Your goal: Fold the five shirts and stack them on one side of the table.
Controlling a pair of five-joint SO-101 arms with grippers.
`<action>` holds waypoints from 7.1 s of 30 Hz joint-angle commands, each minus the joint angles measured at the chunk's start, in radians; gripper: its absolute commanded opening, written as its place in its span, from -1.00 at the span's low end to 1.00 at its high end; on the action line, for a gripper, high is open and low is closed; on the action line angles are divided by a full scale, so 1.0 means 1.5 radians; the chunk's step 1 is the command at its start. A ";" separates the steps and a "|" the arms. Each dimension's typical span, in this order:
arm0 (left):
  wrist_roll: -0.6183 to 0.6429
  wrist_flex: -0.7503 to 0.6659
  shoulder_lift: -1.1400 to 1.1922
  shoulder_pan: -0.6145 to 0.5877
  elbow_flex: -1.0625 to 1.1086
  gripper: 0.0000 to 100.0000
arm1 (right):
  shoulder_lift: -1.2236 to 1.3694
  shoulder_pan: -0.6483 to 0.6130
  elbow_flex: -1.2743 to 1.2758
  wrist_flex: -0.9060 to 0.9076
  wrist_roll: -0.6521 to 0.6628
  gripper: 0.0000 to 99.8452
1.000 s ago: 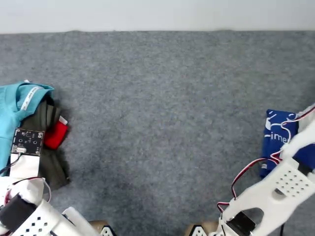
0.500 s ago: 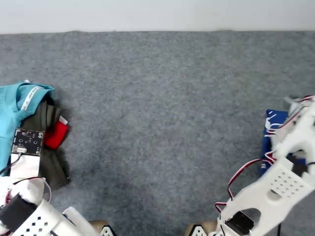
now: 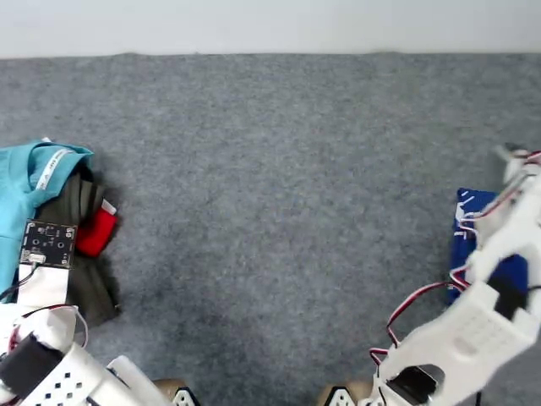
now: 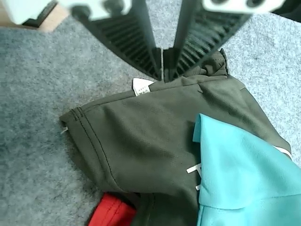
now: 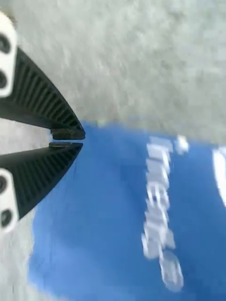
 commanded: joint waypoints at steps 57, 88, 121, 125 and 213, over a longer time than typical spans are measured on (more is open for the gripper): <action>0.002 0.026 -0.003 0.002 -0.015 -0.97 | -0.085 0.061 0.129 -0.036 0.069 -0.98; 0.001 0.026 -0.003 0.000 -0.011 -0.97 | -0.003 0.162 -0.018 -0.353 0.181 -0.98; 0.001 0.028 -0.004 -0.001 -0.010 -0.97 | -0.016 0.039 -0.085 0.052 0.116 -0.98; 0.001 0.028 -0.004 -0.001 -0.010 -0.97 | -0.015 0.047 -0.076 0.091 0.116 -0.98; -0.014 -0.147 0.892 0.094 -0.651 -0.63 | -0.559 -0.204 0.497 0.100 -0.125 -0.98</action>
